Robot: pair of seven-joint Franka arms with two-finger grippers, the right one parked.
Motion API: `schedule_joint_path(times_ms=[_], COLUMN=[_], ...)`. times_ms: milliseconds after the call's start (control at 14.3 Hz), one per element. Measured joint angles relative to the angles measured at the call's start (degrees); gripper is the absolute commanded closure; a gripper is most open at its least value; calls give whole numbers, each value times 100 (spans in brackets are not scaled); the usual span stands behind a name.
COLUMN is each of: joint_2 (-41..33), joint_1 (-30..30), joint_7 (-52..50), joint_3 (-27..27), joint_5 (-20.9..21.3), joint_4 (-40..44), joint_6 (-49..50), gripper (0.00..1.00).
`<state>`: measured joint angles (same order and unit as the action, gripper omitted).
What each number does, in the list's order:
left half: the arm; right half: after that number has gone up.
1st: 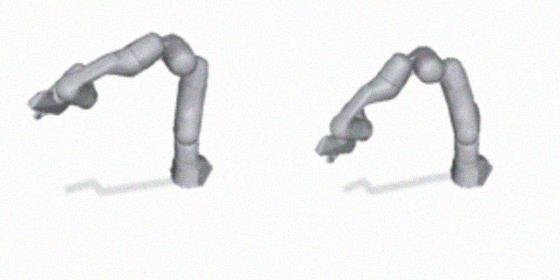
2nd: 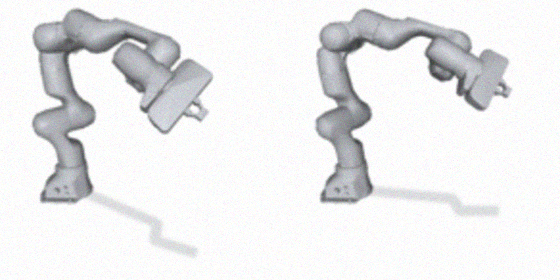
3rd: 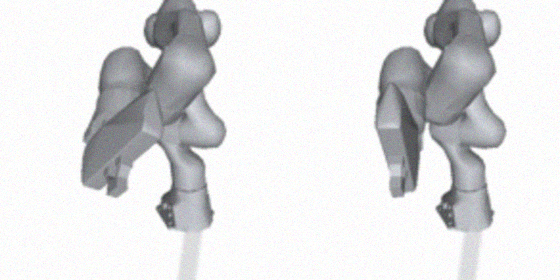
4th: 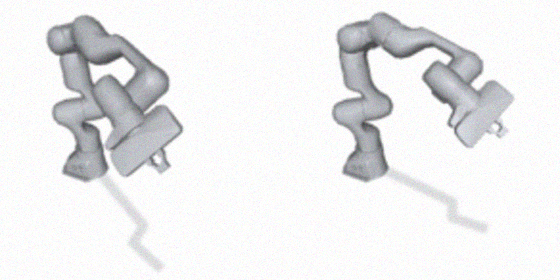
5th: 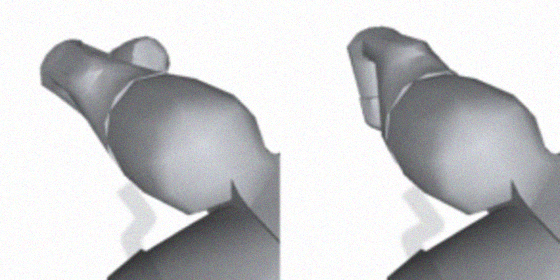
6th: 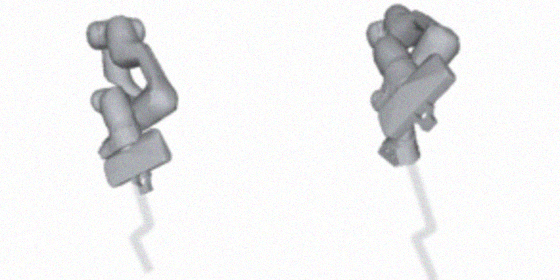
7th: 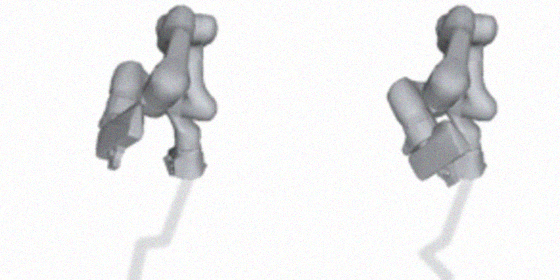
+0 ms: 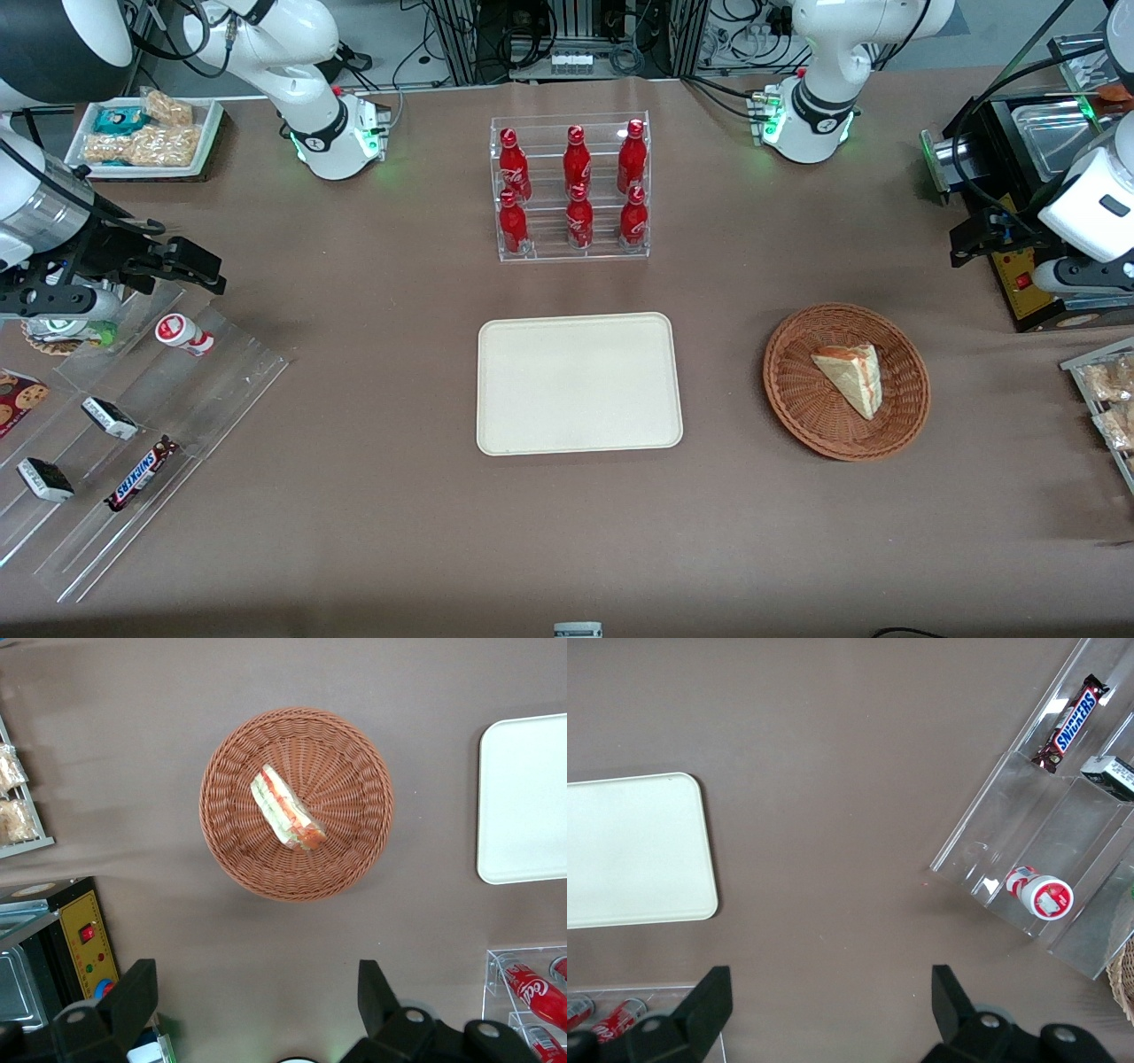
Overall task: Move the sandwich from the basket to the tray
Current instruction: 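Move the left gripper over the sandwich in the woven basket, then lower the left gripper onto the sandwich and close it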
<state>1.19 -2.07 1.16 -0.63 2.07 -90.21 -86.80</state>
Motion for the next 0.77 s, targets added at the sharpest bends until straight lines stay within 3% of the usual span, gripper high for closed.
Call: schedule_joint_path(times_ms=[350,770], joint_2=[332,592], joint_1=[7,15], joint_7=[0,-260], joint_3=[1,12], joint_5=[31,61], joint_4=[-332,-1763], joint_6=[-230,-2156], gripper=[0,0])
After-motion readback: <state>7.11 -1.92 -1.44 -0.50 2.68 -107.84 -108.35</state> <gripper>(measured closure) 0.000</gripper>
